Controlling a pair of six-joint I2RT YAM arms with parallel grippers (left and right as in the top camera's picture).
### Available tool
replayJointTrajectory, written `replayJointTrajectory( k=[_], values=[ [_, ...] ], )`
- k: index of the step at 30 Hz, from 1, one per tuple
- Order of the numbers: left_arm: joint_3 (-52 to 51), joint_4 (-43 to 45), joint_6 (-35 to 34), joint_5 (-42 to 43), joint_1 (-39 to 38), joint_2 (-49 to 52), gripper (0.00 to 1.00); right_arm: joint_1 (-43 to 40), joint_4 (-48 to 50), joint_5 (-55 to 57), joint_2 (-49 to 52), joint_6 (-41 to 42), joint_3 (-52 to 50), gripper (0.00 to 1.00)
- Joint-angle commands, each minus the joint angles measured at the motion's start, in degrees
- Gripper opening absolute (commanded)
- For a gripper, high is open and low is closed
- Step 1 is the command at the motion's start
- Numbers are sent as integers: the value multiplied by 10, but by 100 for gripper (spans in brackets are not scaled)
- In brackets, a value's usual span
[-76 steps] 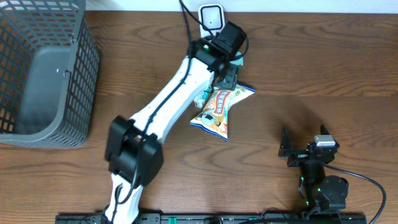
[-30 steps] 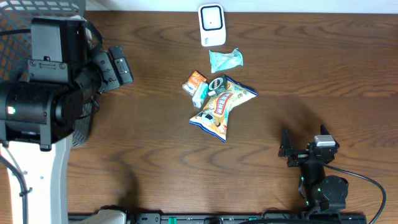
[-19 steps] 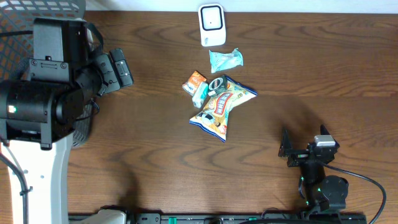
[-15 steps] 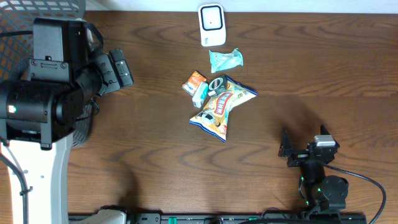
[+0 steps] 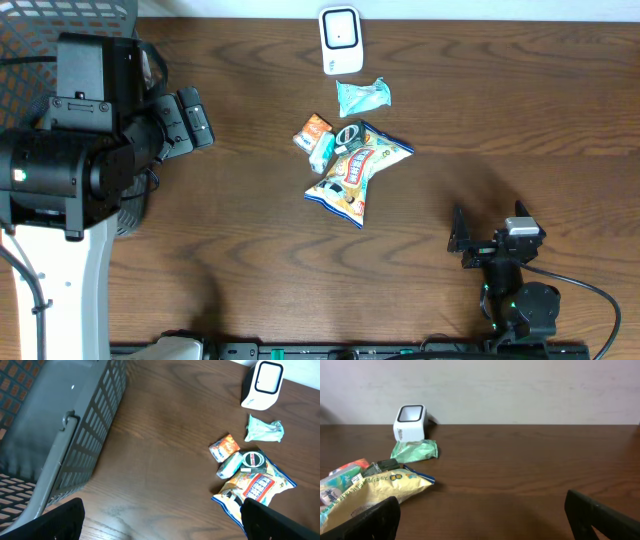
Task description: Scan the item barcode
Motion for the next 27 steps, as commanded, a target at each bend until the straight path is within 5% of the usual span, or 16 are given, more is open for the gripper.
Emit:
replayJointTrajectory(
  k=[1, 27],
  values=[
    [-2, -1, -1, -3, 3, 6, 98, 2, -2, 3, -3, 6, -1, 99],
    [-5, -25, 16, 47, 3, 7, 98, 2, -2, 3, -3, 6, -1, 99]
  ],
)
